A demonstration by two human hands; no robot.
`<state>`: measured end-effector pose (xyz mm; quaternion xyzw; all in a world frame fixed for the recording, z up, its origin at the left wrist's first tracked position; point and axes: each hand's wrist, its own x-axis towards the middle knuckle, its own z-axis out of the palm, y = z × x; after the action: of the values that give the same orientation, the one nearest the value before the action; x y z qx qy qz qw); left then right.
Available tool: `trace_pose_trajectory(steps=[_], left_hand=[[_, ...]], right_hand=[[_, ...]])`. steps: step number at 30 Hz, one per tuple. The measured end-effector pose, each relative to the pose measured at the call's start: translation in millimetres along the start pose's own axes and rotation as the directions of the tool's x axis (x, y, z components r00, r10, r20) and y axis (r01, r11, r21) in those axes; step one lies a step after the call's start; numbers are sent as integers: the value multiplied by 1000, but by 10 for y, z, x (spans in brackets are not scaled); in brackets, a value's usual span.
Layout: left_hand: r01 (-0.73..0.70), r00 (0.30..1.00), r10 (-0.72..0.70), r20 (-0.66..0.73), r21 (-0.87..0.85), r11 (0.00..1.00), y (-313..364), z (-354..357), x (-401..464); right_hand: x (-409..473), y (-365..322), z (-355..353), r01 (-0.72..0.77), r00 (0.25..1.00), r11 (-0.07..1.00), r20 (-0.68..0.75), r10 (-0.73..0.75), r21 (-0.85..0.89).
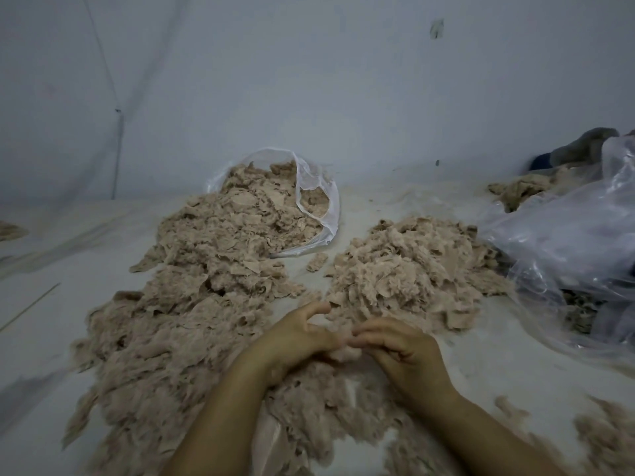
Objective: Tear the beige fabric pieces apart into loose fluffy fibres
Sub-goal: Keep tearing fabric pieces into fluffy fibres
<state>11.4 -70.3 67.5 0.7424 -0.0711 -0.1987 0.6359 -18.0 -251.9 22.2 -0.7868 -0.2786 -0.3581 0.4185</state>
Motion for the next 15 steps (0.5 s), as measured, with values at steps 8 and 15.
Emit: trace_pose_trajectory(steps=[8, 15], left_hand=[[-115, 924, 18, -381, -235, 965, -206, -81, 203], [-193, 948, 120, -296, -231, 954, -251, -201, 116]], right_hand=[[-13, 46, -80, -193, 979, 977, 92, 184, 90], [46, -8, -203, -349, 870, 933, 402, 287, 89]])
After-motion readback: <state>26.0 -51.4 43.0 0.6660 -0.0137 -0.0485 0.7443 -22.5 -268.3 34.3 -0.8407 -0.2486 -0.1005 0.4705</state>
